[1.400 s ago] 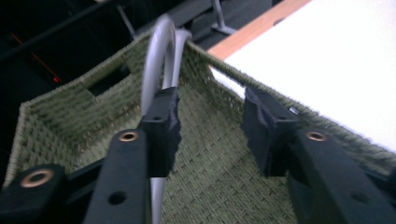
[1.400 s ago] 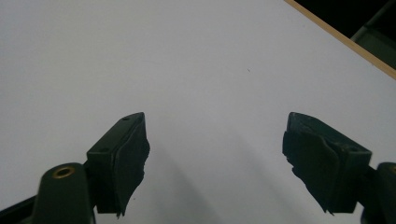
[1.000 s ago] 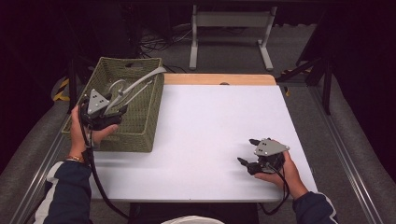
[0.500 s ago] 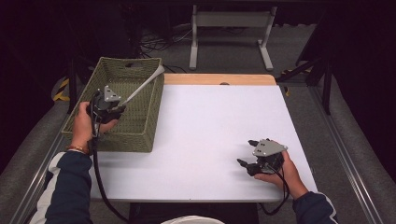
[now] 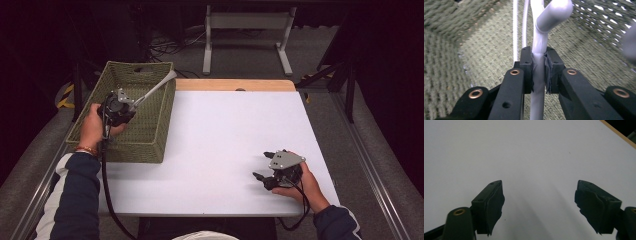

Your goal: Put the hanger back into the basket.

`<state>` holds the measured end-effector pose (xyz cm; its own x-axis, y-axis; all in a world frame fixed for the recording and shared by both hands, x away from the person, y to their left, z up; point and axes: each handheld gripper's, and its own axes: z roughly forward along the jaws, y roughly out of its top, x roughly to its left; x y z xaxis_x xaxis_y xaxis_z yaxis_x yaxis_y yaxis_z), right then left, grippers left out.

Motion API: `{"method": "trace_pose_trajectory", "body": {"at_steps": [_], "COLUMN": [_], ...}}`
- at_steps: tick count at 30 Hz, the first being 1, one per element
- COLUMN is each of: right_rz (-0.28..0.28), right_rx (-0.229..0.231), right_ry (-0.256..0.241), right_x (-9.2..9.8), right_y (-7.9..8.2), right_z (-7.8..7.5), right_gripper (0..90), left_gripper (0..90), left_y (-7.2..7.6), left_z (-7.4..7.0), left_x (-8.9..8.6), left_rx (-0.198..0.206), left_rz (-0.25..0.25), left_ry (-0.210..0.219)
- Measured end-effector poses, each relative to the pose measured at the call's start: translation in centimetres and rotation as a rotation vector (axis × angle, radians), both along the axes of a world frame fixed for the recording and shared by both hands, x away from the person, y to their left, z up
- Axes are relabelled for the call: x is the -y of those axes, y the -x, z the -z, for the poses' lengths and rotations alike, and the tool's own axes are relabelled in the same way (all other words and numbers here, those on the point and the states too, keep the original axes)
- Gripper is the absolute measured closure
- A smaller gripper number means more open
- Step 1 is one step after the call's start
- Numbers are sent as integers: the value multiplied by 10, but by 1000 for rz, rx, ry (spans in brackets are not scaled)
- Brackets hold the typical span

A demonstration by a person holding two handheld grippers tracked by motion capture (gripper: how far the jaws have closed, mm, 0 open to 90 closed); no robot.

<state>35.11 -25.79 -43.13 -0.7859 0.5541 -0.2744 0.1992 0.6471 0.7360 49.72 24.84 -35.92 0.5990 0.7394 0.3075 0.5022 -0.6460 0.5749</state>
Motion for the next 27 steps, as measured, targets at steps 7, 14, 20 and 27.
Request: {"method": "trace_pose_trajectory", "body": {"at_steps": [7, 14, 20, 27], "right_rz": [8, 11, 2, 4], "right_rx": [-1, -1, -6, -5], "right_ry": [-11, -15, -7, -6], "right_x": [1, 1, 1, 0], "right_y": [-1, 0, 0, 0], "right_z": [0, -1, 1, 0], "right_gripper": [232, 231, 232, 231], "left_gripper": [798, 798, 797, 794], "left_y": [5, 11, 13, -3], "left_z": [-2, -12, -22, -4], "left_x": [-3, -1, -15, -12], "left_rx": [118, 254, 264, 163], "left_rz": [-34, -100, -134, -161], "left_ry": [-20, -53, -11, -32]}}
